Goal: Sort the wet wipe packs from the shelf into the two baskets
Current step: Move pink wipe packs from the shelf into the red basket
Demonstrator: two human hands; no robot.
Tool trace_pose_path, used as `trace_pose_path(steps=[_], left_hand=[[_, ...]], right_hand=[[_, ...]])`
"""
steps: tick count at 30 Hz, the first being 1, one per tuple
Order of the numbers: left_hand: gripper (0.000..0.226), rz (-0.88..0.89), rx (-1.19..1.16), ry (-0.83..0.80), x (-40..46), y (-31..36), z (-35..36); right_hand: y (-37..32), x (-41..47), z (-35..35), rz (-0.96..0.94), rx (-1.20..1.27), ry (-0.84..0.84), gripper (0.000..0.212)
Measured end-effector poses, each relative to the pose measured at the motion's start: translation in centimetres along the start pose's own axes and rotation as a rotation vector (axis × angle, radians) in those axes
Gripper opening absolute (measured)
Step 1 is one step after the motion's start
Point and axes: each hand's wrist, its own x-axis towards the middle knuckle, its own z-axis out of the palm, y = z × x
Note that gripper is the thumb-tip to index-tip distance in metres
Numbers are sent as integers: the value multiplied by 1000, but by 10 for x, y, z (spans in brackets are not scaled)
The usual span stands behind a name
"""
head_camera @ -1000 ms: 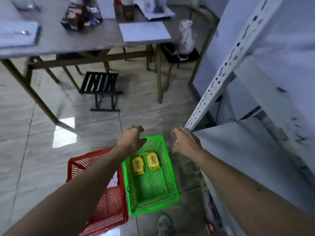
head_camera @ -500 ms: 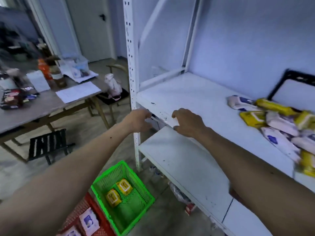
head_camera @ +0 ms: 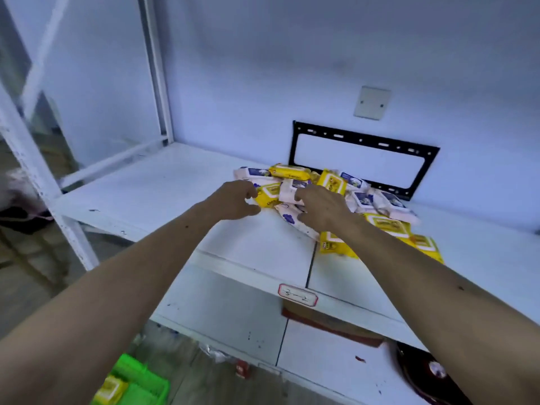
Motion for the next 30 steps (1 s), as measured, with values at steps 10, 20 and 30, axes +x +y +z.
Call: trace_pose_path(steps=[10,20,30], left_hand=[[41,139,28,-159,111,76,69],[51,195,150,-296,201,121,114],[78,9,255,-510,230,127,138]], right_hand=[[128,0,18,225,-13,-32,34],[222,18,40,480,117,-26,39],[273,38,71,645,302,-199,57]])
